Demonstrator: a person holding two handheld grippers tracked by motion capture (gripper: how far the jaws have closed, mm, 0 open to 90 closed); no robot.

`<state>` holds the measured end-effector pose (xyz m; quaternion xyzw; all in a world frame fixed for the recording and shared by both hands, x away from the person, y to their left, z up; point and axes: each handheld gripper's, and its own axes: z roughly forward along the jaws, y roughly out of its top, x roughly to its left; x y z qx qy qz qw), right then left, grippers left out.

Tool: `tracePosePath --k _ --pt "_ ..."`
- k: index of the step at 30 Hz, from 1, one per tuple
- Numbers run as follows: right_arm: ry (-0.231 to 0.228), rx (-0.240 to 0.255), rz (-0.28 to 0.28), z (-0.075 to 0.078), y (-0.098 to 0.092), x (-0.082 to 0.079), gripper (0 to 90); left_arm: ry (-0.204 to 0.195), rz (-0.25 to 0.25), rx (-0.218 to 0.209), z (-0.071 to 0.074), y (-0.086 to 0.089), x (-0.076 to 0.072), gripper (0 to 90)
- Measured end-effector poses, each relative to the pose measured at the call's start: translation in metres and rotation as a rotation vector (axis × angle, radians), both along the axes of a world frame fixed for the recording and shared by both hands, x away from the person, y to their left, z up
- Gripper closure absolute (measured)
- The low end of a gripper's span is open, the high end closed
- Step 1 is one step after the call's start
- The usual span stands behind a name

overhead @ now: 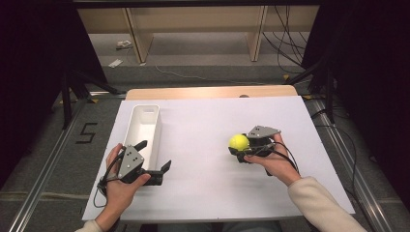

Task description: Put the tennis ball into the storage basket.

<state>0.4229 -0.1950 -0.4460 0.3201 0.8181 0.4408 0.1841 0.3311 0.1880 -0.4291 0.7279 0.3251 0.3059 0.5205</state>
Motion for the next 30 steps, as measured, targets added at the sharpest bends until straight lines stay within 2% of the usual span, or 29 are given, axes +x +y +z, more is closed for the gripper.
tracePosePath --k 30 --pt "-0.028 0.047 0.007 0.020 0.009 0.003 27.2 -0.003 0.000 0.000 0.001 -0.001 0.000 0.0"
